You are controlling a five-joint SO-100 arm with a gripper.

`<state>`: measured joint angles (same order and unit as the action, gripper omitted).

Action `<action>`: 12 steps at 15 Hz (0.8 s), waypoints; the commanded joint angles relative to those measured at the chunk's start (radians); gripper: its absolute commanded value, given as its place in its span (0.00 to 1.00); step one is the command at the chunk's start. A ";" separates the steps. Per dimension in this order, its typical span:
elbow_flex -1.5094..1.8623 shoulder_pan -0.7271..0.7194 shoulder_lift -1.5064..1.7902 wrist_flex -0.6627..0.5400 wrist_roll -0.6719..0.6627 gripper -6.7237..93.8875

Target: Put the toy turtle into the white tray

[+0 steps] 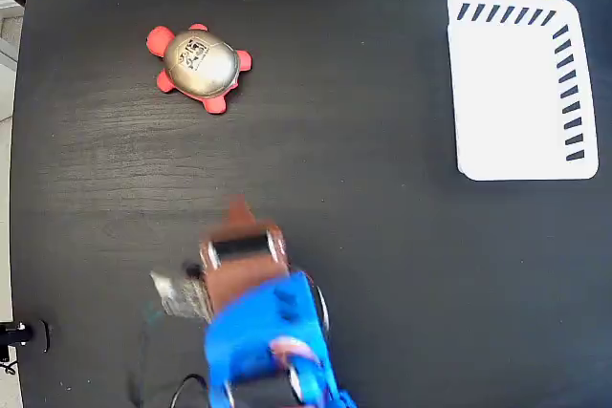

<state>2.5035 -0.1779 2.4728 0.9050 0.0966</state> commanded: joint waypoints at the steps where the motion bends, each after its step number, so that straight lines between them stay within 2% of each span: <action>1: -0.296 -0.021 -0.298 0.049 0.072 0.06; 8: -0.916 0.003 -0.767 0.316 0.298 0.08; 9: -0.992 0.008 -0.833 0.344 0.331 0.12; 10: -1.060 0.008 -0.893 0.367 0.359 0.19; 11: -1.132 0.006 -0.959 0.393 0.383 0.34; 12: -1.195 0.005 -1.015 0.414 0.396 0.42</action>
<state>1.4159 -0.1580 1.4711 1.2870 0.4633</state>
